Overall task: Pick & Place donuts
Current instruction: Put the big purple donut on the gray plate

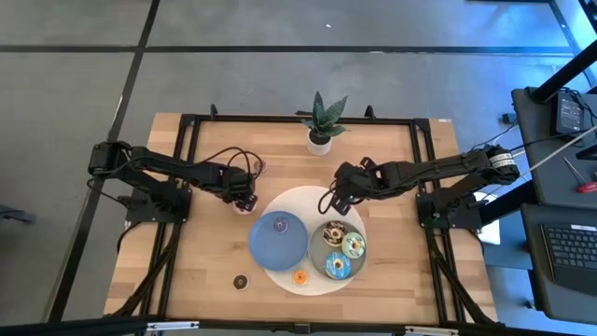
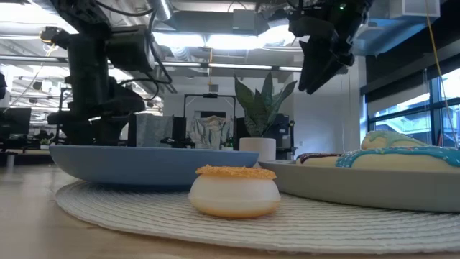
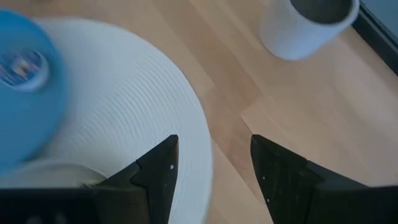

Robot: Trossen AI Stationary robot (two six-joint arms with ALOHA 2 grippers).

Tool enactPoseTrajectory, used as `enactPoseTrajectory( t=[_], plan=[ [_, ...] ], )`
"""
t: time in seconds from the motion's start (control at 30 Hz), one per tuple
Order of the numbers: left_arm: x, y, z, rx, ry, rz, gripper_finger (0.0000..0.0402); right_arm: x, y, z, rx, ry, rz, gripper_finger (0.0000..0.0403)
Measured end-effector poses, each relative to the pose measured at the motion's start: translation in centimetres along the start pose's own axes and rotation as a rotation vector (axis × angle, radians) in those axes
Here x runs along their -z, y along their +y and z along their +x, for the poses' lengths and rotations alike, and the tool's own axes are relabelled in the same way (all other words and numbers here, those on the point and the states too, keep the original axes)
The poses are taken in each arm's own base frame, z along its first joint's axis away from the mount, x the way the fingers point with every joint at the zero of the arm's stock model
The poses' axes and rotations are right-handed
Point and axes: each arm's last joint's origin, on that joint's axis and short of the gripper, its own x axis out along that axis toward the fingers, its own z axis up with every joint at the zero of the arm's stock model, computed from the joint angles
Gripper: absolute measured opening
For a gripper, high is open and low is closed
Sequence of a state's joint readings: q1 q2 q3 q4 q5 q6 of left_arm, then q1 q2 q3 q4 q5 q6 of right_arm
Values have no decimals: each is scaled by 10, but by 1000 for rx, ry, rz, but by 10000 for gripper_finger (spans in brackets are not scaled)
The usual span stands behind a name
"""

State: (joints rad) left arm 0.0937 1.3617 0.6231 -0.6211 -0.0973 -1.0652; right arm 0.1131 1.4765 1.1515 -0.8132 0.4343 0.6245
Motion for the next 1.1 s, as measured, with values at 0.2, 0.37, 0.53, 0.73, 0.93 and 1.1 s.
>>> enactPoseTrajectory(
  t=[0.2, 0.37, 0.53, 0.73, 0.93, 1.1],
  plan=[
    [-2, -4, 0, 42, -21, -1, 183, -12, 8, -1, -80, -113, 47, 202],
    [-2, -4, 0, 37, -20, 0, 125, -14, 9, -1, -89, -132, 17, 202],
    [-4, -5, -1, 37, -62, -2, 73, -14, 9, -1, -90, -133, 21, 202],
    [-17, -24, -18, 246, -213, 5, 35, -19, 14, 0, -123, -182, 43, 202],
    [-41, -50, -51, 521, -616, -50, 27, -27, 26, 0, -132, -313, 19, 202],
    [-51, -61, -71, 637, -859, -30, 29, -39, 38, -5, -65, -514, 22, 202]
  ],
)
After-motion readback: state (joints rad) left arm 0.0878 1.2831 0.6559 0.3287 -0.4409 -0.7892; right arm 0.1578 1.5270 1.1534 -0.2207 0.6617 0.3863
